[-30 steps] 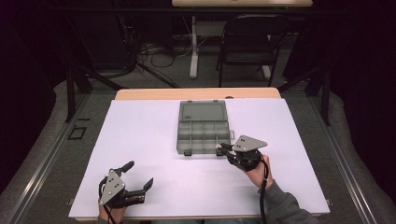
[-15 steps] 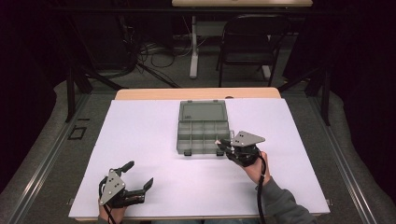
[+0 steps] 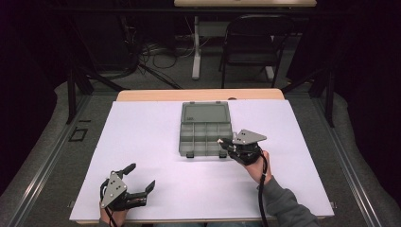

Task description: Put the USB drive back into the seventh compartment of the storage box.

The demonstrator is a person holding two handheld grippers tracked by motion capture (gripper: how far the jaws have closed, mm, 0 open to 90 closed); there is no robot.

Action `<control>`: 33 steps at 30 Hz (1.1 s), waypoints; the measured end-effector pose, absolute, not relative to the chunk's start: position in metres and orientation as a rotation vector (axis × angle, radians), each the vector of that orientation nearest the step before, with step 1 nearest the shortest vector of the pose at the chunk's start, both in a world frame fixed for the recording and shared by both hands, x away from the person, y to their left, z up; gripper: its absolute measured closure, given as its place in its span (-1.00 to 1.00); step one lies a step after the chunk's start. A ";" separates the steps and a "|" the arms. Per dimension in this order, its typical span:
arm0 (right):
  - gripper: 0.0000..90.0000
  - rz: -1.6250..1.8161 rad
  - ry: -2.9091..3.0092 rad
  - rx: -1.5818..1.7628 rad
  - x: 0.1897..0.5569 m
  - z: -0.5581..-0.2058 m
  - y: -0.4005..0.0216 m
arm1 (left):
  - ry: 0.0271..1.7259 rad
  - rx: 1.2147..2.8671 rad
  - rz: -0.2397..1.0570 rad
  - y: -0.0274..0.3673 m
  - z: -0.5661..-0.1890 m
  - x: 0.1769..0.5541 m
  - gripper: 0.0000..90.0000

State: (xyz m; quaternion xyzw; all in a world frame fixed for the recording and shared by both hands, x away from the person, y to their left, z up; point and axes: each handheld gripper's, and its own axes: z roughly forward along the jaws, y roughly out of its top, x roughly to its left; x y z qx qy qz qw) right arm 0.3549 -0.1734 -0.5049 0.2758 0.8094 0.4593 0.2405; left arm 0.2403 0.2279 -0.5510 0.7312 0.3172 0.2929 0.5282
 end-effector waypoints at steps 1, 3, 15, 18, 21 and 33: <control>0.76 1.257 2.214 0.759 0.356 -0.505 -0.174 | 0.761 1.747 0.698 0.228 -0.551 0.241 -0.76; 0.76 1.256 2.213 0.766 0.357 -0.505 -0.173 | 0.764 1.749 0.694 0.228 -0.552 0.241 -0.76; 0.76 1.248 2.206 0.794 0.365 -0.507 -0.168 | 0.763 1.748 0.693 0.227 -0.552 0.241 -0.76; 0.76 1.248 2.206 0.797 0.368 -0.507 -0.166 | 0.763 1.746 0.692 0.228 -0.552 0.241 -0.76; 0.76 1.247 2.204 0.801 0.370 -0.507 -0.164 | 0.760 1.747 0.697 0.228 -0.551 0.241 -0.76; 0.76 1.241 2.207 0.830 0.374 -0.510 -0.156 | 0.765 1.747 0.695 0.227 -0.551 0.241 -0.76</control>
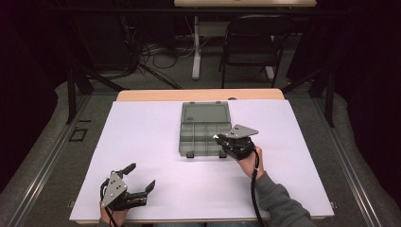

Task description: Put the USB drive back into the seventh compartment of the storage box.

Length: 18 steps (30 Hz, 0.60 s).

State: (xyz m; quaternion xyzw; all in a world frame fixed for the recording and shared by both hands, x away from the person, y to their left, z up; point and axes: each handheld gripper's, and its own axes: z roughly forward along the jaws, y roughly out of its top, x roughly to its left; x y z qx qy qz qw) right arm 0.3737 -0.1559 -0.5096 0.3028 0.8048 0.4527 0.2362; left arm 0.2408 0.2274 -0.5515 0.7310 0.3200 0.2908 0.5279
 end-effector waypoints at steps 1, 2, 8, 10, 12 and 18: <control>0.76 1.241 2.209 0.833 0.374 -0.510 -0.155 | 0.764 1.745 0.694 0.227 -0.552 0.241 -0.76; 0.76 1.238 2.213 0.837 0.374 -0.511 -0.154 | 0.763 1.748 0.696 0.227 -0.551 0.241 -0.76; 0.76 1.226 2.219 0.847 0.376 -0.514 -0.149 | 0.760 1.750 0.697 0.228 -0.551 0.241 -0.76; 0.76 1.225 2.216 0.858 0.376 -0.514 -0.148 | 0.762 1.748 0.697 0.228 -0.551 0.241 -0.76; 0.76 1.225 2.213 0.866 0.377 -0.515 -0.148 | 0.765 1.748 0.695 0.227 -0.551 0.241 -0.76; 0.76 1.236 2.211 0.884 0.379 -0.517 -0.148 | 0.764 1.750 0.696 0.227 -0.551 0.241 -0.76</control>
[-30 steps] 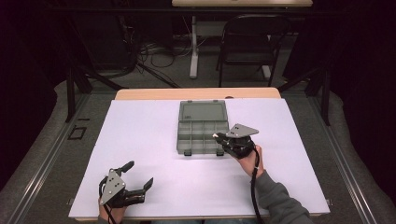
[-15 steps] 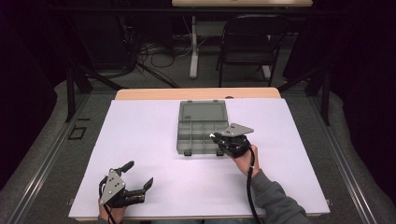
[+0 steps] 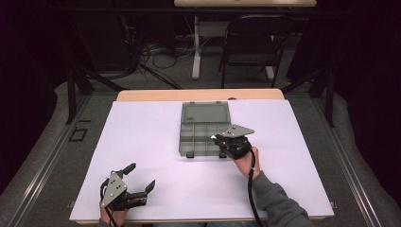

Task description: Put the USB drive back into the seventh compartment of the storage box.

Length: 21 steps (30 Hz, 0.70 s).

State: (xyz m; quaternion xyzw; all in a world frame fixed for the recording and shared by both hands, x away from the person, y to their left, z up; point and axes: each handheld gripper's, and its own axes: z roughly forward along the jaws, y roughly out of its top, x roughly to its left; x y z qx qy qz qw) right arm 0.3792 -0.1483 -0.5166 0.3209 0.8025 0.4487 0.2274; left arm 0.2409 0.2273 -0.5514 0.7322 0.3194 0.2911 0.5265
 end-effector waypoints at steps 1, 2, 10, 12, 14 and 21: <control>0.76 1.235 2.211 0.884 0.379 -0.517 -0.148 | 0.763 1.750 0.696 0.227 -0.551 0.241 -0.76; 0.76 1.234 2.209 0.885 0.380 -0.517 -0.148 | 0.763 1.749 0.696 0.227 -0.551 0.241 -0.76; 0.76 1.228 2.214 0.908 0.382 -0.519 -0.146 | 0.763 1.753 0.696 0.227 -0.551 0.241 -0.76; 0.76 1.225 2.215 0.909 0.383 -0.520 -0.145 | 0.762 1.751 0.696 0.227 -0.551 0.241 -0.76; 0.76 1.223 2.219 0.915 0.384 -0.520 -0.145 | 0.764 1.752 0.697 0.227 -0.551 0.241 -0.76; 0.76 1.214 2.221 0.939 0.387 -0.522 -0.141 | 0.764 1.751 0.699 0.227 -0.551 0.240 -0.76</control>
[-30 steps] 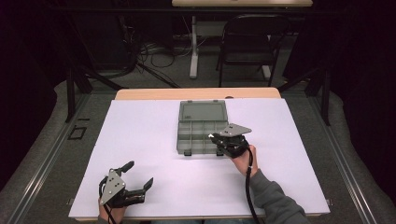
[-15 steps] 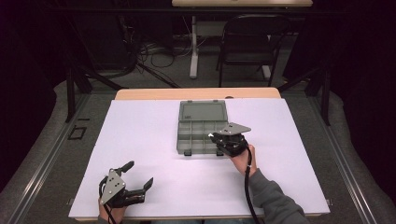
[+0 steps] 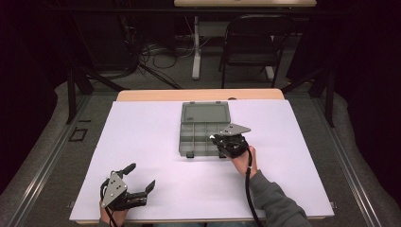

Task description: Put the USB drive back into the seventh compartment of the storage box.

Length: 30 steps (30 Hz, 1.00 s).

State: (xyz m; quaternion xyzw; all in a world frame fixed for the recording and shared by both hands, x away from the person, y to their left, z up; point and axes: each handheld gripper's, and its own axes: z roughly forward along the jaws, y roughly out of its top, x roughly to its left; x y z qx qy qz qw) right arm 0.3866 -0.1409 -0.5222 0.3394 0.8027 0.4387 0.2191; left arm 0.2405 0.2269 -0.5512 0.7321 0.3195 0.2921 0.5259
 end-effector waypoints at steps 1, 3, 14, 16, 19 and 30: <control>0.76 1.213 2.222 0.938 0.387 -0.522 -0.140 | 0.761 1.753 0.701 0.227 -0.551 0.240 -0.76; 0.76 1.208 2.227 0.939 0.387 -0.523 -0.139 | 0.763 1.752 0.700 0.227 -0.551 0.241 -0.76; 0.76 1.182 2.241 0.965 0.392 -0.527 -0.135 | 0.762 1.751 0.703 0.228 -0.551 0.240 -0.76; 0.76 1.182 2.240 0.973 0.393 -0.527 -0.135 | 0.765 1.751 0.701 0.227 -0.551 0.240 -0.76; 0.76 1.175 2.243 0.974 0.393 -0.528 -0.134 | 0.763 1.752 0.704 0.228 -0.551 0.241 -0.76; 0.76 1.151 2.258 0.984 0.395 -0.532 -0.131 | 0.763 1.751 0.703 0.228 -0.551 0.241 -0.76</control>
